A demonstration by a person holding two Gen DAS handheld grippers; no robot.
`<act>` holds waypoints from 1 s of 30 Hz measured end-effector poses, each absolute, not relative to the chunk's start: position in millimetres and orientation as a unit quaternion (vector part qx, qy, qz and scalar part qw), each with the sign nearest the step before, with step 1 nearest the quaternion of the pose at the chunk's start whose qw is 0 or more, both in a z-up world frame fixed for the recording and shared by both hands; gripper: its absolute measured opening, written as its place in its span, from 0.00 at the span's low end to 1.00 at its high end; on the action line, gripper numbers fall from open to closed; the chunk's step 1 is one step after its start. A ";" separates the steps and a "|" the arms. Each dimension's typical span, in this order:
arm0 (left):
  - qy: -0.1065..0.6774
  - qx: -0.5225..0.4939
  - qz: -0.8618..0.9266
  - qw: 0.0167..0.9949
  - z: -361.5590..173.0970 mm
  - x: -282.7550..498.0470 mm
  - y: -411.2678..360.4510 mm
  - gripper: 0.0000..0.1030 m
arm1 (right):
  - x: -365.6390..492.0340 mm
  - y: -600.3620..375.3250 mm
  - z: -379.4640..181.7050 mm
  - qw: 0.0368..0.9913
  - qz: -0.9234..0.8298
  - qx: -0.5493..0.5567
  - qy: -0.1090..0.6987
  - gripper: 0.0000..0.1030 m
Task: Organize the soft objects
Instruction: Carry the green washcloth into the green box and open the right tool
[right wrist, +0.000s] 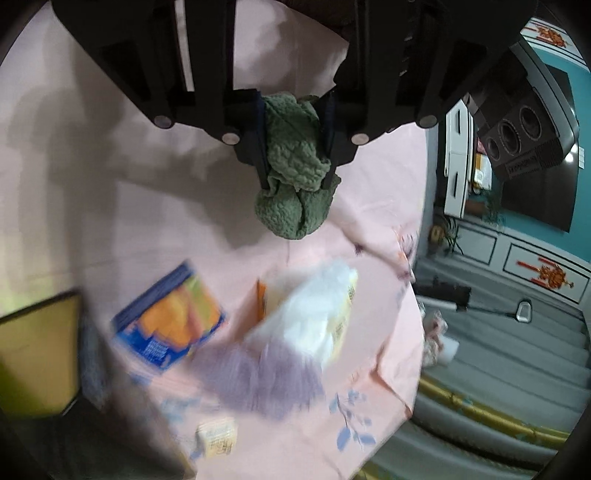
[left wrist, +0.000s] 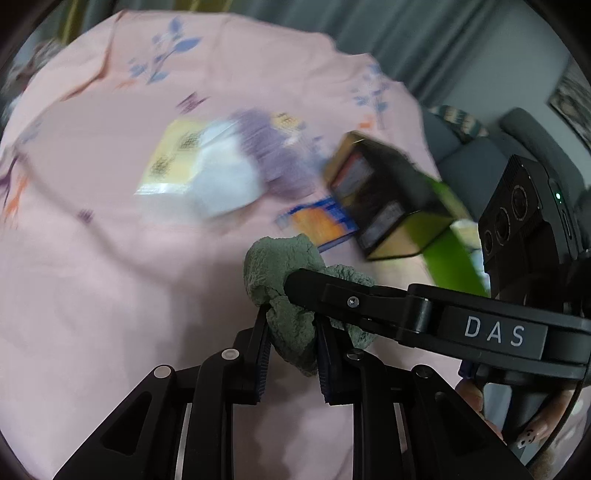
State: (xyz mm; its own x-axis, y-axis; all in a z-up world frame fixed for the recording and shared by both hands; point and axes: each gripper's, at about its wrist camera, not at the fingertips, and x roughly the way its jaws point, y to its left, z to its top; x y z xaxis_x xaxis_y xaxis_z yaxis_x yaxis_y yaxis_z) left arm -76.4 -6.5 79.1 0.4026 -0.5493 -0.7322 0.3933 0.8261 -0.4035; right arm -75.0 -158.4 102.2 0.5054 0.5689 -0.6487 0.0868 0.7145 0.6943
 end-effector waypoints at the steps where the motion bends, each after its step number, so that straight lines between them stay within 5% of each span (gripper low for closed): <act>1: 0.460 -0.079 -0.292 0.834 86.7 -76.4 -14.1 0.21 | -80.3 -168.2 111.4 0.805 0.144 0.348 0.459 0.23; 18: 0.383 -0.004 -0.471 0.795 158.5 -82.9 -217.6 0.21 | -153.1 -347.9 176.8 0.883 -0.038 0.365 0.294 0.23; 30: 0.414 0.050 -0.519 0.746 133.4 -82.2 -335.1 0.21 | -180.5 -436.5 141.7 0.848 -0.152 0.426 0.275 0.23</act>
